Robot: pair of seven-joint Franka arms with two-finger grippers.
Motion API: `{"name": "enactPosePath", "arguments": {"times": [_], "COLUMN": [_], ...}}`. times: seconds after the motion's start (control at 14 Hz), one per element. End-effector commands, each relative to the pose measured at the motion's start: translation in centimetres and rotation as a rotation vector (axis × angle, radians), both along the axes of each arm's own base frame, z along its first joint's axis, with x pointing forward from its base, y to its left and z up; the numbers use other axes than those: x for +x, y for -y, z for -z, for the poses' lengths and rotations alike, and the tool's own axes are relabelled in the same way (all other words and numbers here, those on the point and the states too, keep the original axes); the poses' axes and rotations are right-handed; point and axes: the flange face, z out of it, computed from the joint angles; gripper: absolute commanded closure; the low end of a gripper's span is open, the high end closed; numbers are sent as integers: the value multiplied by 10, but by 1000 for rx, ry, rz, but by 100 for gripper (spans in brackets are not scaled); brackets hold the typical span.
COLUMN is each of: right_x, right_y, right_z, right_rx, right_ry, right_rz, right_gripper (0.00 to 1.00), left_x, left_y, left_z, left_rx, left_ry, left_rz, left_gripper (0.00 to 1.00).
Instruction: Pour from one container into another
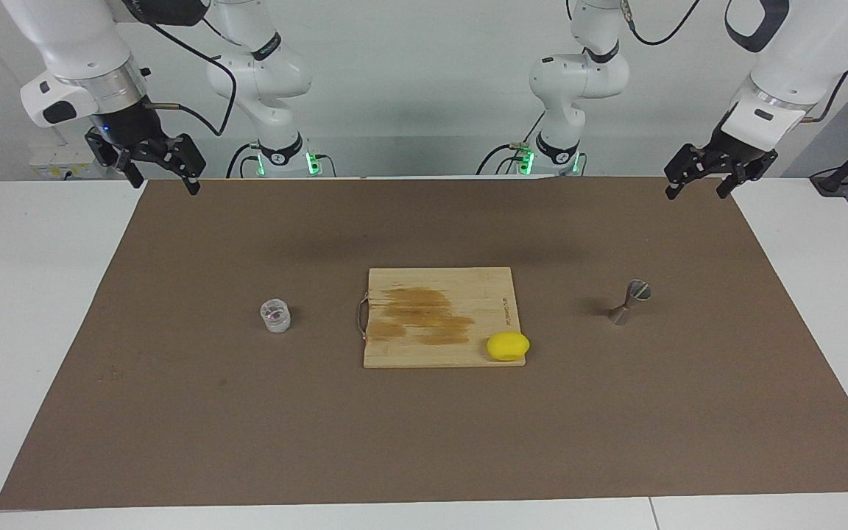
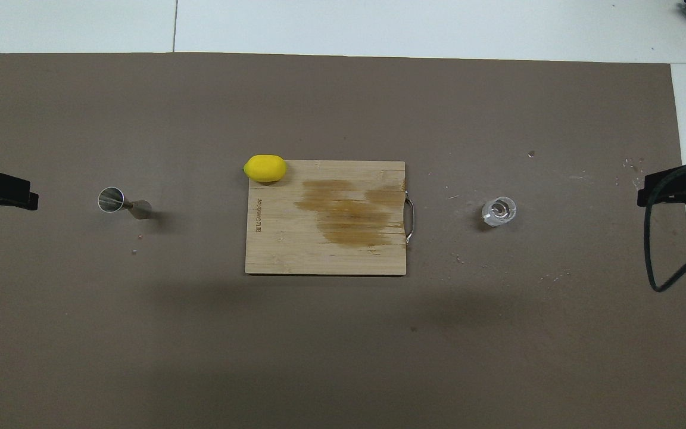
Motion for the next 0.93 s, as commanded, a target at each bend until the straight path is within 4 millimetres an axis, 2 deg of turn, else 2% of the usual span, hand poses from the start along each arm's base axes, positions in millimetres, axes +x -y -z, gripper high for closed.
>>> {"name": "enactPosePath", "arguments": {"times": [0.0, 0.14, 0.36, 0.43, 0.64, 0.86], "right_x": [-9, -12, -19, -19, -17, -3], "right_y": [4, 29, 70, 77, 98, 96], "right_z": [9, 25, 62, 73, 112, 143], "right_rx": [90, 245, 403, 448, 560, 639], "right_ry": [-16, -61, -136, -159, -208, -273], "right_rz": [161, 330, 473, 512, 662, 735], "right_gripper": [0, 0, 0, 0, 0, 0], "left_x": [-7, -7, -5, -4, 10, 22], "left_y": [-17, -26, -39, -40, -61, -76], "left_z": [-3, 1, 8, 12, 38, 64], "left_rx": [-86, -118, -223, -264, -416, -505], "left_ry": [13, 24, 55, 64, 122, 185], "left_rz": [60, 137, 229, 248, 358, 484], "left_gripper": [0, 0, 0, 0, 0, 0]}}
